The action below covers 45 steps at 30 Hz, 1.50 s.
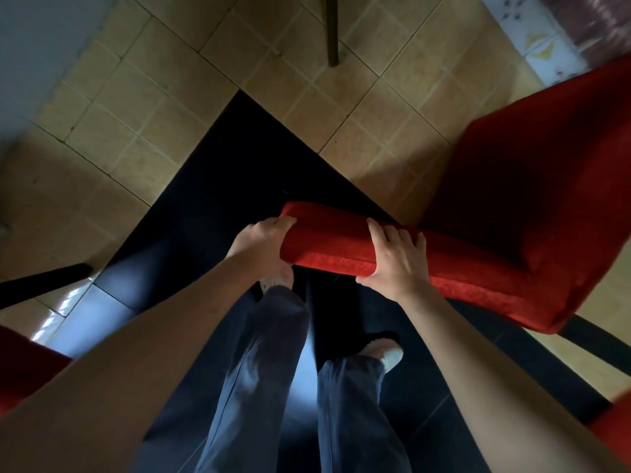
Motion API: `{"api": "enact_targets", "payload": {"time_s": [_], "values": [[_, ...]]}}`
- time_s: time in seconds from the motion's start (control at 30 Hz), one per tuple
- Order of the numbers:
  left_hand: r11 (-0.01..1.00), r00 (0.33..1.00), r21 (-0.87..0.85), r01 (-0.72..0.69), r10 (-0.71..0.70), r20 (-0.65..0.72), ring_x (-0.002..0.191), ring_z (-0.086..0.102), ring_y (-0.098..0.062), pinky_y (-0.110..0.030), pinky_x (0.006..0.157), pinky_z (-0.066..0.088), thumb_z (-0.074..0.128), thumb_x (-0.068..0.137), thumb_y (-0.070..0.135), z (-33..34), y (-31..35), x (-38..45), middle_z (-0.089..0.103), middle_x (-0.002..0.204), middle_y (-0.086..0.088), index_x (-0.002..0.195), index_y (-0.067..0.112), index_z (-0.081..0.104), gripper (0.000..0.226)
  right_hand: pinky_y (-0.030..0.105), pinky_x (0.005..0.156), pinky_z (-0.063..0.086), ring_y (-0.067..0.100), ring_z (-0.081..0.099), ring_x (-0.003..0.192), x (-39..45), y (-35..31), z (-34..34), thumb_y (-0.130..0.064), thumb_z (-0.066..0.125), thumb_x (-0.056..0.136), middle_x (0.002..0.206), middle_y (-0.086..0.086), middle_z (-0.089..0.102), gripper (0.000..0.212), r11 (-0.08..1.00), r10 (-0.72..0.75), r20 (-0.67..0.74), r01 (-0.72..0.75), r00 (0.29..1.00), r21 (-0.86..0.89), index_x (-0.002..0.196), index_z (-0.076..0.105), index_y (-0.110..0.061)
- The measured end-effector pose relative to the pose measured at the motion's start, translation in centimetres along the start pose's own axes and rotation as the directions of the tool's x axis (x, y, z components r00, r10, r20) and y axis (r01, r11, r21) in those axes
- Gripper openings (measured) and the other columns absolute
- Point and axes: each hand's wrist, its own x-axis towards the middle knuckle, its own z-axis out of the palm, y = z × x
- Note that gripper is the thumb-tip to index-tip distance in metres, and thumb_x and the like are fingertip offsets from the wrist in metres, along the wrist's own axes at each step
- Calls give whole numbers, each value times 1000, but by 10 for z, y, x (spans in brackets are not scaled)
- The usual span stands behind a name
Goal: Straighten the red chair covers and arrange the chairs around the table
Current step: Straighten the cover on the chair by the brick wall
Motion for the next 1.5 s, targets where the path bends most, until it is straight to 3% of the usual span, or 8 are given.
{"api": "enact_targets", "payload": {"time_s": [0.23,0.4,0.53,0.7,1.0,1.17,1.27,1.5], "values": [[986,999,160,42,-42,-7,87,65,-28,-34,64,52,74,67,63,-1,4,-4,53,117,-8,132,18,32,89,69,106,16,35,33,135,2,1,3,-70,79,49,144,5,40,123,998,51,74,-54,996,29,148,20,-26],[947,990,319,-18,61,-127,62,65,-23,-29,48,49,67,61,78,5,2,-5,59,108,-9,125,9,44,97,59,103,32,31,48,121,6,11,2,-68,79,49,139,4,47,123,999,-54,52,54,997,7,148,25,-21],[967,971,239,-90,138,-194,54,63,-27,-33,43,51,77,53,72,11,-2,-4,63,102,-12,124,9,57,97,51,95,39,33,56,108,6,14,4,-67,79,51,125,10,57,113,996,-77,-9,77,997,-41,143,38,-14],[972,949,151,-181,213,-232,52,64,-28,-34,44,52,88,46,59,9,-6,0,66,91,-14,111,3,64,89,42,73,46,32,63,75,8,13,2,-57,83,52,86,12,67,80,989,-143,-137,137,980,-53,108,61,-4],[963,920,113,-245,267,-287,55,64,-30,-35,47,52,93,46,46,-12,6,-4,66,88,-15,102,0,66,77,34,55,44,28,54,50,-5,10,-21,-27,87,43,57,9,56,47,989,-112,-240,132,964,67,64,52,-5],[968,927,-228,-107,15,-375,92,61,-15,-34,79,51,91,49,40,-16,0,-8,63,115,1,127,28,51,88,33,55,45,28,54,48,2,20,-38,-30,86,43,54,8,55,45,978,-140,-327,182,934,101,59,51,-6],[902,950,-431,-25,-112,-290,103,59,-16,-38,90,50,92,50,29,-17,-3,-4,63,112,5,130,36,48,91,35,58,48,29,57,52,6,26,-45,-32,84,44,58,8,58,43,979,-141,-315,180,938,99,62,55,-6],[928,970,-371,-35,-58,-236,72,65,-17,-26,65,49,94,48,26,-37,0,0,65,79,6,100,18,67,59,38,62,46,31,57,56,3,29,-53,-30,87,44,60,10,57,47,975,-146,-318,191,937,116,61,51,-7]]}}
